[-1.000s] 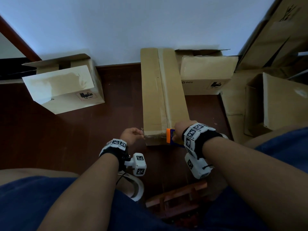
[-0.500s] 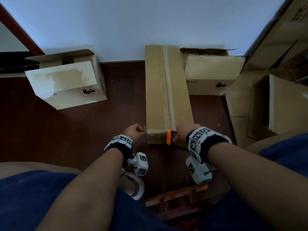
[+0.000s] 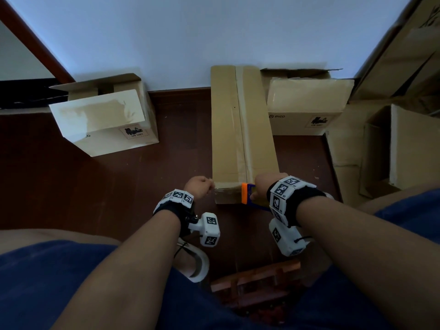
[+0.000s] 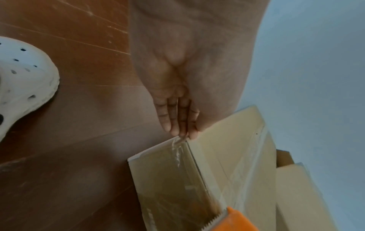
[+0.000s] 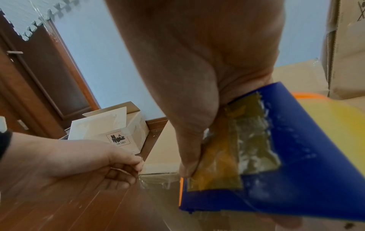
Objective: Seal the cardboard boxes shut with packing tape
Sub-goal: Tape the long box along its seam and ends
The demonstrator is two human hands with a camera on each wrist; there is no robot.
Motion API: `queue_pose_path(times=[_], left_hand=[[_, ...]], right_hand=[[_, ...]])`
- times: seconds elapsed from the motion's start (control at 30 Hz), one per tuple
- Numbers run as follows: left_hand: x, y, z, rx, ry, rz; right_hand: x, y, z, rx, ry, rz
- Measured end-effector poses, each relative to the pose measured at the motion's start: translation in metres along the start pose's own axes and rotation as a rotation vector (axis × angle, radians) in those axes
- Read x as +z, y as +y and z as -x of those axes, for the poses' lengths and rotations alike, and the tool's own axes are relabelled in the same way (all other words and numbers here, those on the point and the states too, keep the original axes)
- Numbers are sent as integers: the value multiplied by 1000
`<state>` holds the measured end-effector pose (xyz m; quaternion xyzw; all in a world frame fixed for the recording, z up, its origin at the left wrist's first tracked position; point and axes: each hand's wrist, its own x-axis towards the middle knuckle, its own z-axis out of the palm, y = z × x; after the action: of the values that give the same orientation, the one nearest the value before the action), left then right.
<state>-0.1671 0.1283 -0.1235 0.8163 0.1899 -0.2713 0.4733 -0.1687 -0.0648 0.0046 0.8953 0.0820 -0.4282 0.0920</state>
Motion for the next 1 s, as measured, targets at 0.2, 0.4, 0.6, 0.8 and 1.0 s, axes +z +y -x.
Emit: queue_pose_path(times=[0.2, 0.4, 0.6, 0.8, 1.0], left_hand=[[3, 11, -9, 6, 91, -232], [4, 4, -11, -5, -40, -444], [-13, -9, -11, 5, 102, -393], [3, 0, -8, 169, -36, -659], [12, -1, -17, 202, -128, -943]], right_hand=[[-1, -1, 3, -3, -12, -7], [-1, 2, 4, -1, -22, 2], [0, 5, 2, -6, -1, -14], [6, 8, 2, -24, 38, -56], [3, 10, 0, -20, 20, -23]])
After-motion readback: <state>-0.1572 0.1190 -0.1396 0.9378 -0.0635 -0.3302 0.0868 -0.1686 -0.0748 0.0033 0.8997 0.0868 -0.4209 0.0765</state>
